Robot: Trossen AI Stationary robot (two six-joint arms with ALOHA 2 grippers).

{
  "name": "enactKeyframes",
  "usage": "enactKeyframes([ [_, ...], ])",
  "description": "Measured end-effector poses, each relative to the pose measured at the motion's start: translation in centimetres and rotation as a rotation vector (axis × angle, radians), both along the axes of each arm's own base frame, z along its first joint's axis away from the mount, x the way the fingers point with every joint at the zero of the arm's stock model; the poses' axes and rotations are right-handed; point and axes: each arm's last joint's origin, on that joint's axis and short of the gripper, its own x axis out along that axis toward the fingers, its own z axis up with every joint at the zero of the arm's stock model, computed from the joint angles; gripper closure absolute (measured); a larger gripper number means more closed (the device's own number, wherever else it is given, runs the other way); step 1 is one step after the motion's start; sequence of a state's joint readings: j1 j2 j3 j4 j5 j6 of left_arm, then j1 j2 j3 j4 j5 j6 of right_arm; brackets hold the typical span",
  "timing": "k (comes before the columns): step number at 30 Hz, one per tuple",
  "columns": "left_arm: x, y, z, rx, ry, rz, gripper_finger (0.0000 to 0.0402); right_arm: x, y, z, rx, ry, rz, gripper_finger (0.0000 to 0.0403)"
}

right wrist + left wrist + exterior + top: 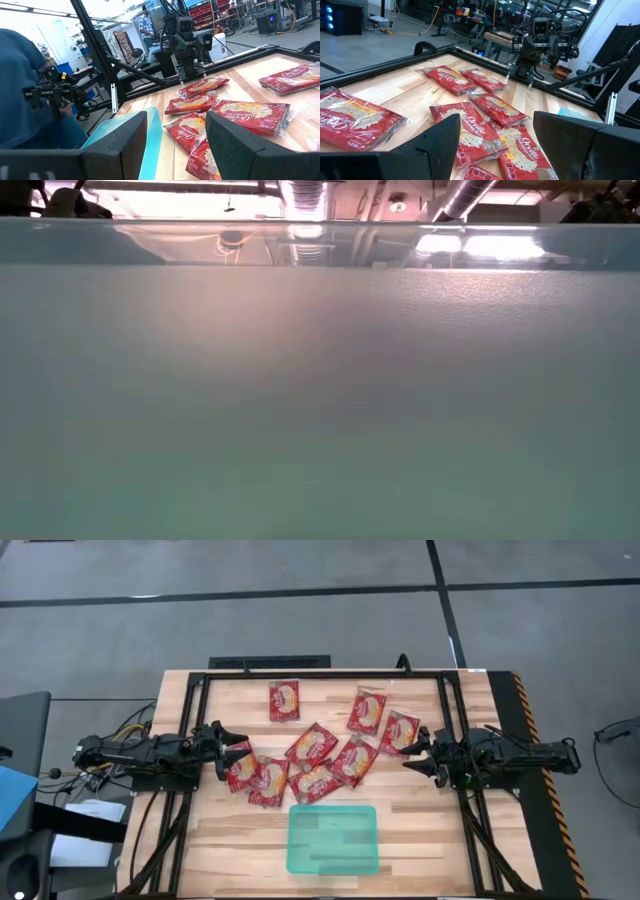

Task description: Sort popcorn bags into baskets

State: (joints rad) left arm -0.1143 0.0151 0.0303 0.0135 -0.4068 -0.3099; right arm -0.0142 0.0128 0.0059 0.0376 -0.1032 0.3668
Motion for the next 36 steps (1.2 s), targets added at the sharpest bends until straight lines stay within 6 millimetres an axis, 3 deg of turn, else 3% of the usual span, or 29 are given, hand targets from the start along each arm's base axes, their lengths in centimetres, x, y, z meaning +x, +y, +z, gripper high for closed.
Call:
enactKeyframes([
  [7,0.0,0.0,0.0,-0.009,-0.003,-0.001,0.0161,0.0,0.0,0.0,0.0,0.0,0.0,0.0178],
  [17,0.0,0.0,0.0,-0.218,-0.066,-0.01,0.0161,0.0,0.0,0.0,-0.005,-0.001,-0.004,0.0176],
  [22,0.0,0.0,0.1,-0.375,-0.12,-0.01,0.0161,0.0,-0.6,0.0,-0.107,0.002,-0.149,0.0178],
  [30,-0.2,0.4,0.4,-0.541,-0.253,0.127,0.0161,0.0,-1.0,0.1,-0.113,-0.008,-0.261,0.0179],
  [33,-0.3,0.7,0.5,-0.575,-0.302,0.22,0.0161,-0.1,-1.1,0.3,-0.046,-0.03,-0.284,0.018],
  [36,-0.5,1.0,0.4,-0.598,-0.345,0.326,0.0161,-0.1,-1.1,0.8,0.17,-0.093,-0.266,0.0181],
])
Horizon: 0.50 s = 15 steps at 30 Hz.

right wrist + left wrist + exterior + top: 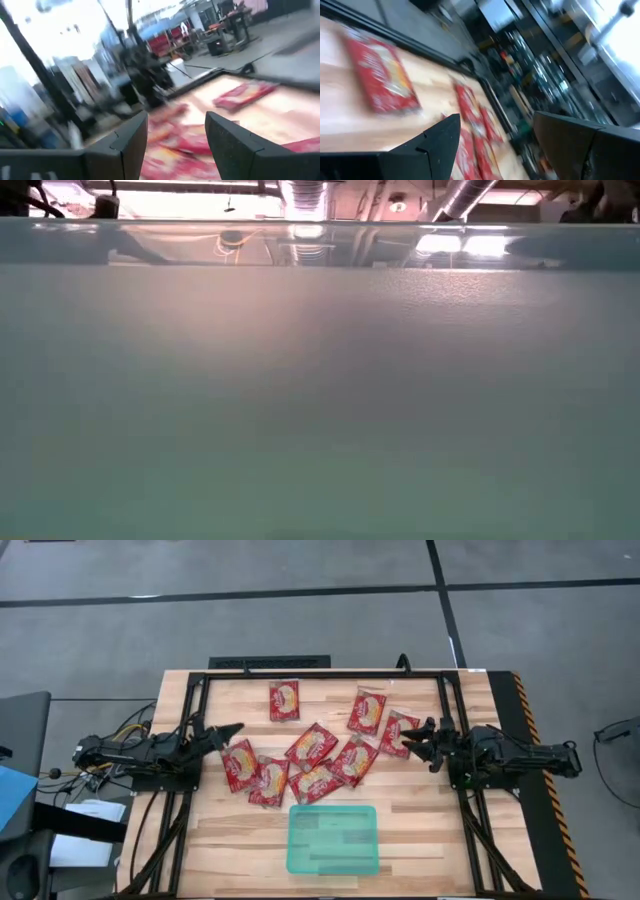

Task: Sort popcorn bags into baskets
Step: Put the red popcorn bag into the green bin

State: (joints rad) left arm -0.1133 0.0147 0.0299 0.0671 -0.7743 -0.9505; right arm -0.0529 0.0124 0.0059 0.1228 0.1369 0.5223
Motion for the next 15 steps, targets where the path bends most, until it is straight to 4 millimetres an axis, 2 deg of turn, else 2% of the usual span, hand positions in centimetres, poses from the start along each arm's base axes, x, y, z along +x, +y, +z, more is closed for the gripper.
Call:
enactKeyframes([
  [3,-0.1,0.1,0.3,-0.057,-0.072,0.041,0.0161,0.0,-0.3,-0.1,0.155,-0.021,-0.063,0.0181],
  [6,-0.1,-0.1,0.9,-0.064,-0.148,-0.039,0.0161,-0.2,-0.7,-0.1,0.253,-0.057,-0.178,0.0183],
  [9,0.0,-0.1,1.5,-0.066,-0.203,-0.069,0.0161,-0.3,-1.1,0.4,0.256,-0.058,-0.226,0.0188],
  [12,0.0,0.0,2.1,-0.069,-0.231,-0.048,0.0161,-0.5,-1.5,2.2,0.221,-0.061,-0.296,0.02],
  [15,0.2,0.2,2.8,-0.072,-0.221,-0.029,0.0161,-0.7,-2.1,3.3,0.245,0.098,-0.411,0.0223],
])
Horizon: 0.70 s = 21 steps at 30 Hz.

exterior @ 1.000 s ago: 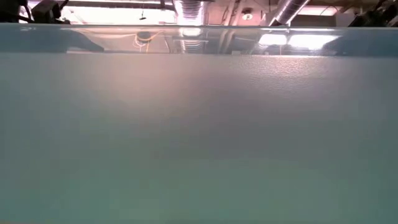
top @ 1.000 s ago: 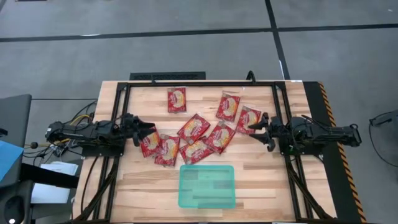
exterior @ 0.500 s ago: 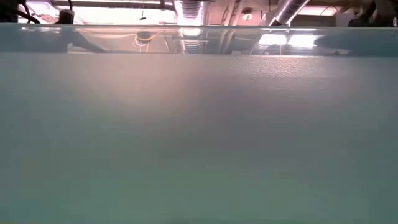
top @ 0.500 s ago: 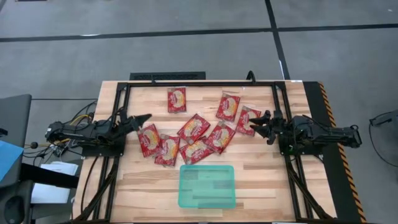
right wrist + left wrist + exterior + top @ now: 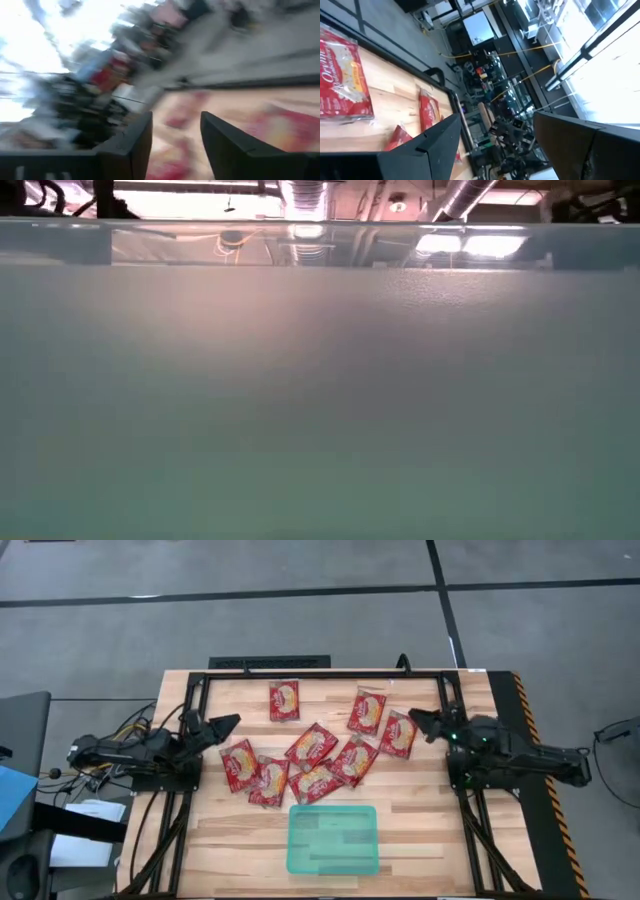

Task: Sort popcorn bags into baskets
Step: Put the red popcorn bag into the green bin

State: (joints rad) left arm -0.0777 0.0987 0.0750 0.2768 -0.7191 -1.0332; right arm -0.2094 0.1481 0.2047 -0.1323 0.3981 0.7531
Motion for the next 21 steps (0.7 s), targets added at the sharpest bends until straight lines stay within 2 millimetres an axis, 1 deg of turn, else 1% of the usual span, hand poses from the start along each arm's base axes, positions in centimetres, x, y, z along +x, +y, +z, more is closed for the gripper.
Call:
enactKeyframes([
  [2,0.2,0.1,0.6,0.003,0.009,0.009,0.0161,0.0,-0.4,0.5,0.066,0.132,-0.048,0.0244],
  [4,0.4,0.3,1.1,0.011,0.024,0.015,0.0161,0.3,-0.7,1.2,0.112,0.245,-0.052,0.0267],
  [6,0.6,0.4,1.6,0.026,0.046,0.027,0.0161,1.0,-1.1,2.2,0.122,0.326,-0.021,0.0288],
  [9,0.9,0.7,2.2,0.029,0.06,0.052,0.0161,2.4,-1.8,3.6,0.136,0.403,0.017,0.0313],
  [11,1.0,0.8,2.5,0.023,0.062,0.066,0.0161,3.2,-2.4,4.4,0.145,0.451,0.066,0.0325],
  [13,1.0,0.9,2.6,0.008,0.049,0.067,0.0161,3.9,-2.8,5.1,0.153,0.545,0.149,0.0333],
  [15,1.1,1.0,2.7,-0.005,0.033,0.051,0.0161,4.4,-3.0,6.0,0.197,0.616,0.185,0.034],
  [17,1.1,1.0,2.7,-0.021,0.017,0.031,0.0161,4.9,-3.2,6.1,0.257,0.717,0.197,0.0347],
  [19,1.1,1.0,2.7,-0.029,0.01,0.016,0.0161,5.1,-3.4,5.9,0.318,0.825,0.194,0.0351],
  [21,1.1,1.0,2.7,-0.028,0.01,0.01,0.0161,5.1,-3.6,5.6,0.402,0.869,0.133,0.0353],
])
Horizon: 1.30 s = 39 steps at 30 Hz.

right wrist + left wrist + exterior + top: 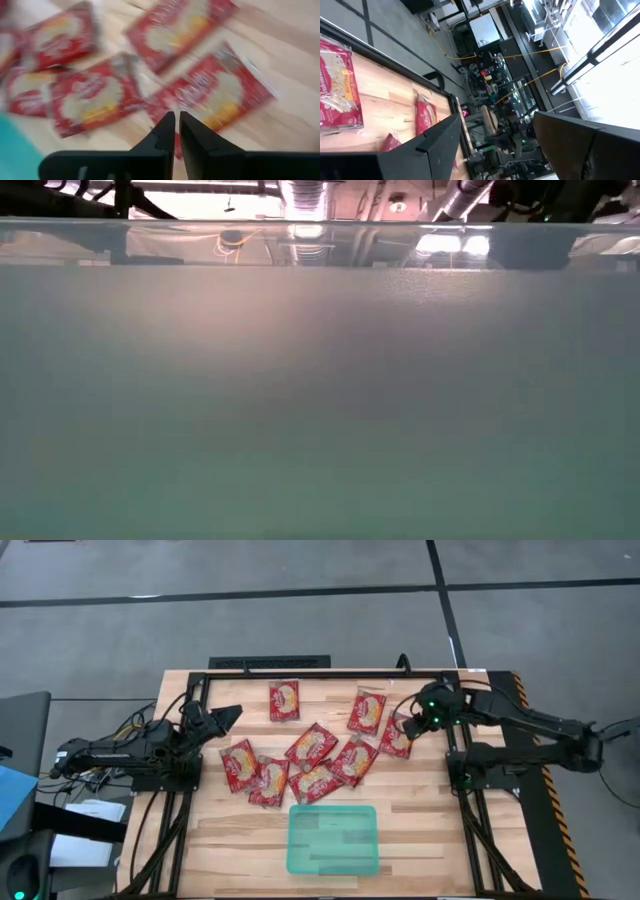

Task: Sort popcorn bags into baskets
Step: Put the red popcorn bag into the green bin

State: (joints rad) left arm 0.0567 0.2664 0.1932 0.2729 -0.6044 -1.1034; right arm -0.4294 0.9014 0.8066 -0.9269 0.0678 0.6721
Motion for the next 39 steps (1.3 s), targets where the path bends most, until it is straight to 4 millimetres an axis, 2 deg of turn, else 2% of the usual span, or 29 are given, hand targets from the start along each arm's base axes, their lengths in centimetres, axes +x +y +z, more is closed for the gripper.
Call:
enactKeyframes([
  [4,0.1,0.0,-0.2,0.001,0.018,-0.013,0.0161,0.1,-0.4,-1.7,0.146,0.132,-0.24,0.0337],
  [9,0.2,0.0,-0.7,-0.001,0.077,-0.023,0.0161,0.3,-1.3,-3.9,0.174,0.323,-0.354,0.026],
  [16,0.2,0.0,-1.0,-0.007,0.107,-0.019,0.0161,1.7,-2.8,-7.8,0.261,0.264,-0.47,0.0117],
  [19,0.2,0.0,-1.0,-0.007,0.107,-0.019,0.0161,1.9,-3.2,-9.7,0.287,0.248,-0.518,0.0086],
  [23,0.2,0.0,-1.0,-0.015,0.101,-0.02,0.0161,2.0,-3.3,-11.9,0.285,0.237,-0.591,0.0071],
  [27,0.2,0.0,-1.0,-0.016,0.1,-0.02,0.0161,2.4,-3.5,-13.4,0.285,0.183,-0.595,0.0077],
  [30,0.2,0.0,-1.0,-0.017,0.1,-0.019,0.0161,2.8,-3.7,-13.9,0.298,0.178,-0.604,0.0104],
  [34,0.2,0.0,-1.0,-0.017,0.103,-0.017,0.0161,3.1,-3.8,-14.1,0.302,0.172,-0.601,0.0177],
  [39,0.2,0.0,-1.2,-0.02,0.125,-0.014,0.0161,3.0,-3.7,-14.0,0.302,0.158,-0.593,0.0303],
])
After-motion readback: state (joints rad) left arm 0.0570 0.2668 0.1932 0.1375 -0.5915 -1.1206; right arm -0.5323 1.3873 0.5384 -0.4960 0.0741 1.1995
